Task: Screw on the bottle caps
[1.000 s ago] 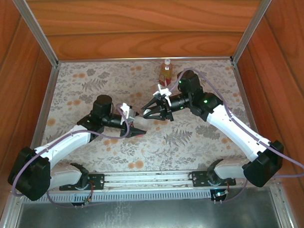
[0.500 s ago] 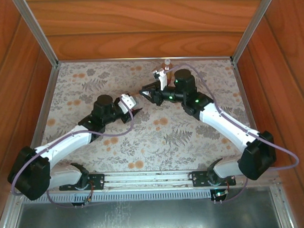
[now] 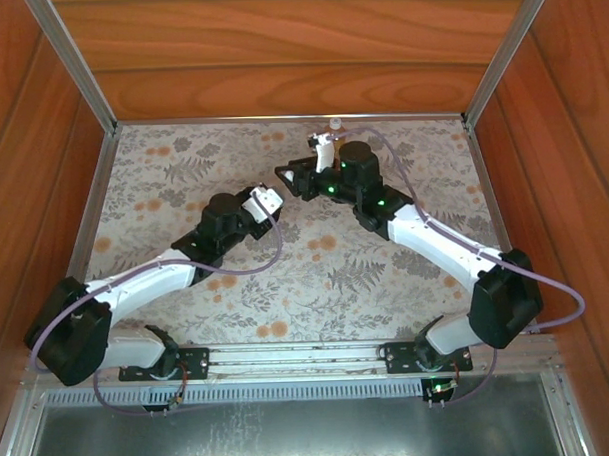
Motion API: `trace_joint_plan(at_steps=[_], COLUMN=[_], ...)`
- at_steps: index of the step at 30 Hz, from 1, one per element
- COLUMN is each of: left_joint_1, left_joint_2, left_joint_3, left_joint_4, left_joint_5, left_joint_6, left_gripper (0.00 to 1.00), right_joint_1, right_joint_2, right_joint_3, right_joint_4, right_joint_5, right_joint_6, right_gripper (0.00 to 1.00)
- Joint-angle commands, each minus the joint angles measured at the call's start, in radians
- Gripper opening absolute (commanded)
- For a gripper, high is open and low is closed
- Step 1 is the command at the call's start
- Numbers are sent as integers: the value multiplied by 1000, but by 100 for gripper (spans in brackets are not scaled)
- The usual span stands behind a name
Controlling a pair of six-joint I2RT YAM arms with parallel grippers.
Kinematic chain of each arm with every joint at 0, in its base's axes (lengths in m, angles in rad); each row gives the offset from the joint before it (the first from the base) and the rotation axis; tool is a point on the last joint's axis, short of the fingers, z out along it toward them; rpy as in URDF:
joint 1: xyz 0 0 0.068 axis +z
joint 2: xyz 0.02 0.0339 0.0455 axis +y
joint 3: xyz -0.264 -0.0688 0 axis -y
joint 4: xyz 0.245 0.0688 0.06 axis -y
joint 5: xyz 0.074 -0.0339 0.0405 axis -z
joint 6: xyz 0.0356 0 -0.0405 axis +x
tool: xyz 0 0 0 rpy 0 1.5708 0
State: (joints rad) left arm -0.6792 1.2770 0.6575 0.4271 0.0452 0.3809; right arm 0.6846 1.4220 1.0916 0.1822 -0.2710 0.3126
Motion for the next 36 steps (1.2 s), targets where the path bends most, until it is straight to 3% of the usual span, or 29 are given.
trace_joint_plan(at_steps=[1, 6, 12, 16, 20, 23, 25, 27, 31, 34, 36], left_joint_1=[66, 107, 115, 115, 116, 115, 103, 63, -53, -123, -167], left_joint_2=[-69, -105, -97, -90, -86, -81, -67, -41, 40, 107, 148], left_joint_3=[-34, -54, -18, -7, -11, -17, -16, -5, 43, 83, 102], left_joint_4=[56, 50, 50, 48, 48, 48, 48, 48, 53, 56, 57], left_joint_5=[427, 795, 982, 1027, 995, 850, 688, 433, 45, -129, -203], left_joint_6=[-82, -133, -176, -187, -179, -146, -113, -65, 69, 144, 211], left_gripper=[55, 56, 56, 56, 56, 56, 56, 56, 56, 56, 56], right_joint_1=[-15, -27, -27, -28, -27, -25, -23, -19, 1, 13, 28], right_joint_2=[-98, -171, -178, -173, -176, -173, -170, -147, -81, -23, 23], right_joint_3=[-39, -21, 12, 13, 9, 0, -24, -36, -30, 4, 54], right_joint_4=[34, -88, -182, -188, -191, -165, -86, -20, 24, -19, -86], right_joint_5=[-163, -468, -629, -665, -655, -608, -502, -313, -1, 162, 206], right_joint_6=[-253, -405, -474, -471, -468, -436, -361, -258, -85, 68, 118], right_gripper=[62, 65, 63, 49, 23, 10, 7, 0, 0, 0, 0])
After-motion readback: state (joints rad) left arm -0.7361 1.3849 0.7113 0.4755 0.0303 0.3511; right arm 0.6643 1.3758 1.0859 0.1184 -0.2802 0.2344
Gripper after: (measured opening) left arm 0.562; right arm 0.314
